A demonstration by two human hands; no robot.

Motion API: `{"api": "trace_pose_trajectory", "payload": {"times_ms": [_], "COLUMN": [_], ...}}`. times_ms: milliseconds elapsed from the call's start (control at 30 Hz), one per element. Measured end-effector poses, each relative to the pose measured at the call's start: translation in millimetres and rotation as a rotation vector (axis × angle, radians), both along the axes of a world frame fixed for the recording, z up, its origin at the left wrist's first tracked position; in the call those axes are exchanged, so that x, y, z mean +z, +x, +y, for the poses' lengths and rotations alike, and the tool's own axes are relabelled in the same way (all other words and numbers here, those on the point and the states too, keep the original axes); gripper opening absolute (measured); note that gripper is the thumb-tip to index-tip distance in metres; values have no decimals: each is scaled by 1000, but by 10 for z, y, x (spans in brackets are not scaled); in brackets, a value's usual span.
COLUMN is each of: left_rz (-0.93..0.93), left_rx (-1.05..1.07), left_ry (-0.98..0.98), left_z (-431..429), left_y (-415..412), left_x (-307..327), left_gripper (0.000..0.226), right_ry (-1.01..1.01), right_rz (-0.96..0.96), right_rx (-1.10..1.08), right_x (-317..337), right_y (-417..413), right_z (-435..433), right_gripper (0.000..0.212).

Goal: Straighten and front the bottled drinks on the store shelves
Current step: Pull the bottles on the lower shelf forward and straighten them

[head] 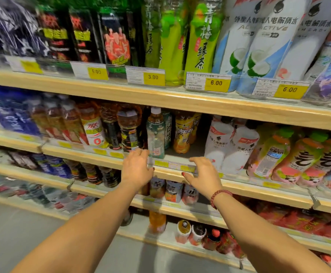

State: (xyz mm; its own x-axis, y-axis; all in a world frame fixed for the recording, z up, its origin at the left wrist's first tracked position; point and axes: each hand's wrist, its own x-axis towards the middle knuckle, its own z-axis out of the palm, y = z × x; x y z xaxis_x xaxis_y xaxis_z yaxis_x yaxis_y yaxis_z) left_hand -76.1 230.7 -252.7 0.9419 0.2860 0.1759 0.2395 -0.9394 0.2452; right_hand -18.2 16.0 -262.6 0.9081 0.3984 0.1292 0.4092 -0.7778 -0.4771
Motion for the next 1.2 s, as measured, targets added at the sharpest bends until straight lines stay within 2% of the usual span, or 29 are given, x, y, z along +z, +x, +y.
{"api": "trace_pose_trajectory", "payload": {"times_ms": [133,233,400,500,600,733,900,1033,1200], "left_rz": [-39,-66,-151,-174,-217,-246,-178,-213,-334], "left_rx": [45,74,130,115,135,183,363,404,346], "left_ry": [-46,-45,-263,-348,-433,-436,-371,-452,-597], "left_z": [335,555,838,957,1013,1001,905,880,906], "left_y": [13,95,244,352,468,593,746,800,736], "left_x": [-31,-52,-115,-164,-192,-219,-171,-140,-135], "left_gripper": [61,81,102,101,89,74,86,79,85], "right_ry": [-26,-37,-63,-85,-165,-196,-300,-359,-390], "right_rz": [0,27,76,79,-5,-37,-41,15,52], "right_rx": [38,21,-68,-135,-158,-191,-156,-126,-101], "right_x": [11,-33,-182,-284,-374,-437,-444,-416,-400], "right_y": [76,133,265,300,296,305,348,395,432], "right_z": [392,614,841,953,1018,1038,1048,1042,1040], "right_gripper": [53,54,52,46,42,37,38,41,43]}}
